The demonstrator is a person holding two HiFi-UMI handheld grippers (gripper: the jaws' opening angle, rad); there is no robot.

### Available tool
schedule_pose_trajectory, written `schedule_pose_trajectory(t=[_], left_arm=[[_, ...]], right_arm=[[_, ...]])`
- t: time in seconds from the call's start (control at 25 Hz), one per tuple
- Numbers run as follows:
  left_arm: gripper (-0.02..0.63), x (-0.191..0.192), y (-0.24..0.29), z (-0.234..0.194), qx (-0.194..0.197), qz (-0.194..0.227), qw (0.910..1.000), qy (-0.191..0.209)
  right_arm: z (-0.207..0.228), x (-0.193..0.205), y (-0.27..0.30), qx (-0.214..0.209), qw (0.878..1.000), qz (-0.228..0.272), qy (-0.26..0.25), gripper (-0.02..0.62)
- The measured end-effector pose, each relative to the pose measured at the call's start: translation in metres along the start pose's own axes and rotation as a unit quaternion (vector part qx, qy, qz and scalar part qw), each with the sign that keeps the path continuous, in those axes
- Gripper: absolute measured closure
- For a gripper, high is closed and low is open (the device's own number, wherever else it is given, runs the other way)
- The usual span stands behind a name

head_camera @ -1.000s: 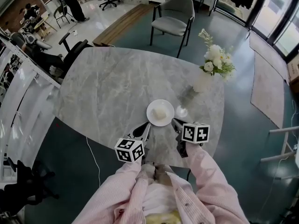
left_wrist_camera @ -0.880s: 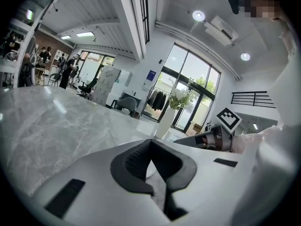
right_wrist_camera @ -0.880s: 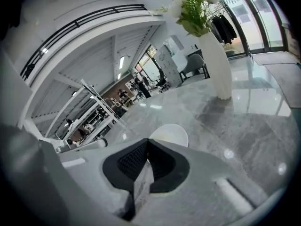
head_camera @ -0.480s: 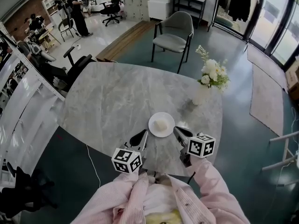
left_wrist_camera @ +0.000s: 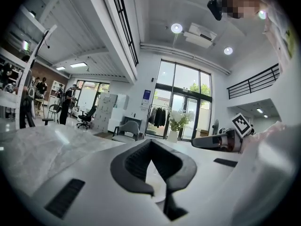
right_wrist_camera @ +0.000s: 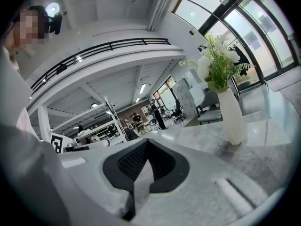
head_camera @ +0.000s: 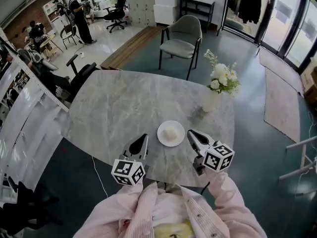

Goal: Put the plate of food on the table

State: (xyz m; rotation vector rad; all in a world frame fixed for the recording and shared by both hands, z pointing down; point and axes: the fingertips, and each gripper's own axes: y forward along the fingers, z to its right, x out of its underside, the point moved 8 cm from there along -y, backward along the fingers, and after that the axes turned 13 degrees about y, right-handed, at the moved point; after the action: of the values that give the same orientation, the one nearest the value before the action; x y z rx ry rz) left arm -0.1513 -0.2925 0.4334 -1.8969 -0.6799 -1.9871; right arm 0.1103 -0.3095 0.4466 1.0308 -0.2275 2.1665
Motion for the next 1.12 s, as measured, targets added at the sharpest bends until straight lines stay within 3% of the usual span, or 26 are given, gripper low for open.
schedule_pose_trajectory(t=[0.4,1.12], left_arm=[[0.615,-0.018,-0.017,-0.018,-0.034,0.034,0.9985,0.025],[0.615,-0.024,-0.024,-0.031,-0.061,0.039,0.9964,0.044]], right_arm=[[-0.008,-0.016,-0.012,0.000,0.999,0.040,-0.034,0.589],[-0.003,-0.028,-0.026,0.026,0.995,0.080,-0.052,0.591]])
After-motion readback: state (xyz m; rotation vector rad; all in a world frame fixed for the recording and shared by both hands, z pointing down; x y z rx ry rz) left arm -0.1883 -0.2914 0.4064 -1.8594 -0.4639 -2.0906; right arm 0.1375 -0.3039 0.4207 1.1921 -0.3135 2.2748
